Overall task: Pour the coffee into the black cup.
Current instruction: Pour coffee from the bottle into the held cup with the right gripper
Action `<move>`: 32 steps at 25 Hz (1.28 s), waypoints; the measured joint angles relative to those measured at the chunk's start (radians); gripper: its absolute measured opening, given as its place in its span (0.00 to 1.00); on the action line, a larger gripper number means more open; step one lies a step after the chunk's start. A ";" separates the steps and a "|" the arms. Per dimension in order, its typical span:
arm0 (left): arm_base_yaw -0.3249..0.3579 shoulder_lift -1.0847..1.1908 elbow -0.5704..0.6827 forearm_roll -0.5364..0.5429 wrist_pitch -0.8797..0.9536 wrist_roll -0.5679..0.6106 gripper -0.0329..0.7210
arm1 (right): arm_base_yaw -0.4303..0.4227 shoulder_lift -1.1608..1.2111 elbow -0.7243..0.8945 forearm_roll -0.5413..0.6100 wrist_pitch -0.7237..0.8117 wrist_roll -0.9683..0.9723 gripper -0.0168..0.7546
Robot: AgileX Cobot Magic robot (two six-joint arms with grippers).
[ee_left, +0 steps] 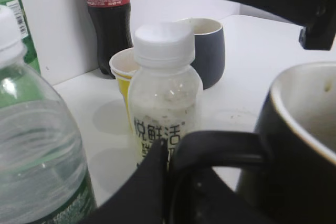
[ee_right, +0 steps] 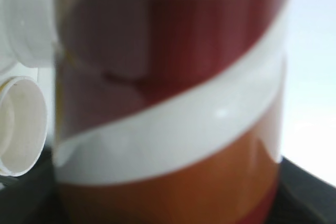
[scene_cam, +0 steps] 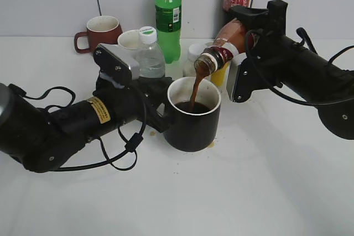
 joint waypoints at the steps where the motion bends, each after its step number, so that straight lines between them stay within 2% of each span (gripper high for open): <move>1: 0.000 0.000 0.000 0.000 0.000 0.000 0.10 | 0.000 0.000 0.000 0.000 0.000 0.000 0.67; 7: 0.000 0.000 0.000 0.000 0.000 0.000 0.10 | 0.000 0.000 0.000 -0.001 -0.001 0.003 0.67; 16: 0.000 0.000 0.000 0.001 -0.011 0.000 0.10 | 0.000 0.000 0.000 -0.001 -0.001 0.140 0.67; 22: 0.000 0.000 0.000 0.001 -0.012 0.000 0.10 | 0.000 0.000 0.000 0.035 -0.002 0.364 0.67; 26: 0.007 -0.004 0.012 -0.004 -0.034 0.001 0.10 | 0.000 0.000 0.009 0.104 -0.003 0.579 0.67; 32: 0.049 -0.059 0.096 -0.100 -0.061 0.001 0.10 | 0.000 0.000 0.062 0.171 -0.004 0.948 0.67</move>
